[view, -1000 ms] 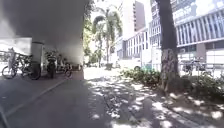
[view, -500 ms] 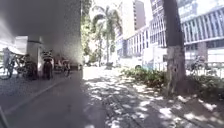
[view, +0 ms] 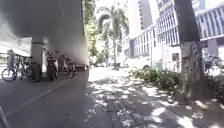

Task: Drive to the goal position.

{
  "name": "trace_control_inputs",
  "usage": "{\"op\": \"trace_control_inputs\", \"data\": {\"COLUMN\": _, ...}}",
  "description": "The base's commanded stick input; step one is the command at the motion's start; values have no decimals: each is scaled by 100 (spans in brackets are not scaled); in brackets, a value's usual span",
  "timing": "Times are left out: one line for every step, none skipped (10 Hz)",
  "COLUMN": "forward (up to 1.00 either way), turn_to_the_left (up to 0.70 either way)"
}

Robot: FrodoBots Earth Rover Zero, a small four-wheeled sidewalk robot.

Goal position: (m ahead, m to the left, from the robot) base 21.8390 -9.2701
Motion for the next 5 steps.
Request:
{"op": "trace_control_inputs", "data": {"forward": 45, "turn_to_the_left": 0}}
{"op": "trace_control_inputs", "data": {"forward": 45, "turn_to_the_left": 0}}
{"op": "trace_control_inputs", "data": {"forward": 45, "turn_to_the_left": 0}}
{"op": "trace_control_inputs", "data": {"forward": 45, "turn_to_the_left": 0}}
{"op": "trace_control_inputs", "data": {"forward": 45, "turn_to_the_left": 0}}
